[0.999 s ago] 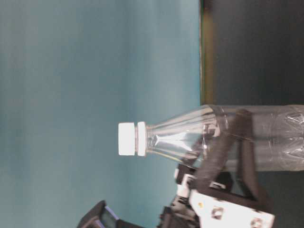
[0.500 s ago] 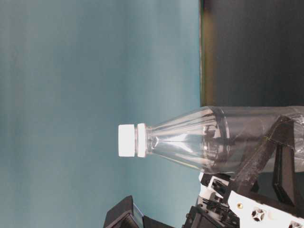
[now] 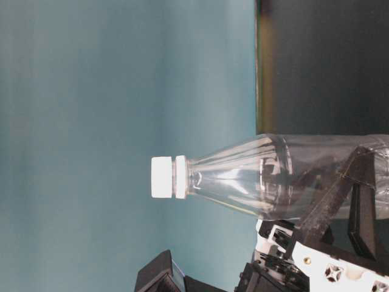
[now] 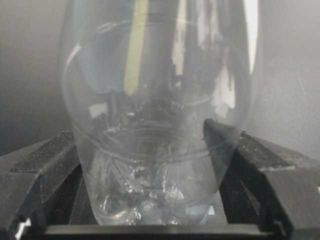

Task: Open the bottle cap by holding the bottle with the left arm and twisting the cap with the right arm.
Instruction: 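Reach the right gripper over to the white cap and grip it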

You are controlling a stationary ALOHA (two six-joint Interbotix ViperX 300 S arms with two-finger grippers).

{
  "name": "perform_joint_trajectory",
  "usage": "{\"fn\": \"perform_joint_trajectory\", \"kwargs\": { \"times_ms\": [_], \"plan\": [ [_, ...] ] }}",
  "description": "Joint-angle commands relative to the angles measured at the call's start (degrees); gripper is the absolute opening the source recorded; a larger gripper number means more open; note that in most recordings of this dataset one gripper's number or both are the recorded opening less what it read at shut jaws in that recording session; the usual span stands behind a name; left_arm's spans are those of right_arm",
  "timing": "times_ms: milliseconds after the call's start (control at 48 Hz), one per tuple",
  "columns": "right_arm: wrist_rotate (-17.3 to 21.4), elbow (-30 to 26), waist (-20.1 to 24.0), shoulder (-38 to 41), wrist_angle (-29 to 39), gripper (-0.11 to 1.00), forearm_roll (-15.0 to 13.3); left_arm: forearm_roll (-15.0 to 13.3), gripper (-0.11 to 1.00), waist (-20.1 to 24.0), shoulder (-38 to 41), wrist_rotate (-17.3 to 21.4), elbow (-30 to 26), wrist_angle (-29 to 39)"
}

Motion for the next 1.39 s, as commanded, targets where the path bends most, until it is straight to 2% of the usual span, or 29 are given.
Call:
{"fn": "perform_joint_trajectory", "kwargs": {
  "times_ms": [0,250,396,500,604,729,812,853,937,1103,1228,1374],
  "plan": [
    [0.97,-4.22,0.35,2.46,4.04,0.00,0.00,0.18,0.81,-0.18,0.09,0.09,-0.26,0.09],
    [0.88,-15.12,1.76,10.81,19.16,0.00,0.00,0.18,0.81,-0.35,0.09,0.09,-0.18,-0.26],
    [0.97,-21.45,2.20,15.56,24.96,0.00,0.09,0.18,0.81,-0.35,0.09,0.00,-0.44,-0.26],
    [1.05,-26.37,2.20,19.60,31.99,0.03,1.05,0.18,0.81,-0.35,0.09,-0.18,-0.44,-0.26],
    [1.05,-30.67,2.29,23.55,38.67,0.24,2.55,0.18,0.81,-0.35,0.00,-0.35,-0.35,-0.26],
    [1.23,-36.12,2.72,28.65,43.95,0.61,3.69,0.18,0.81,-0.26,-0.09,-0.35,-0.44,-0.26],
    [2.11,-41.22,2.64,32.70,46.14,0.79,4.22,0.18,0.81,-0.35,-0.09,-0.35,-0.44,-0.26],
    [2.99,-43.42,2.72,34.54,47.11,0.81,4.31,0.18,0.81,-0.35,-0.09,-0.44,-0.44,-0.26],
    [5.71,-47.99,2.72,38.14,49.31,0.76,4.39,0.18,0.81,-0.35,-0.18,-0.53,-0.44,-0.09],
    [15.73,-58.97,2.55,46.93,59.41,0.75,4.39,0.18,0.81,-0.35,-0.35,-0.53,-0.44,0.00],
    [21.01,-66.36,2.55,52.56,66.09,0.75,4.39,0.18,0.81,-0.26,-0.44,-0.53,-0.26,0.09],
    [25.66,-73.04,2.72,57.22,68.64,0.74,4.39,0.18,0.81,-0.35,-0.53,-0.53,0.00,0.09]
  ]
}}
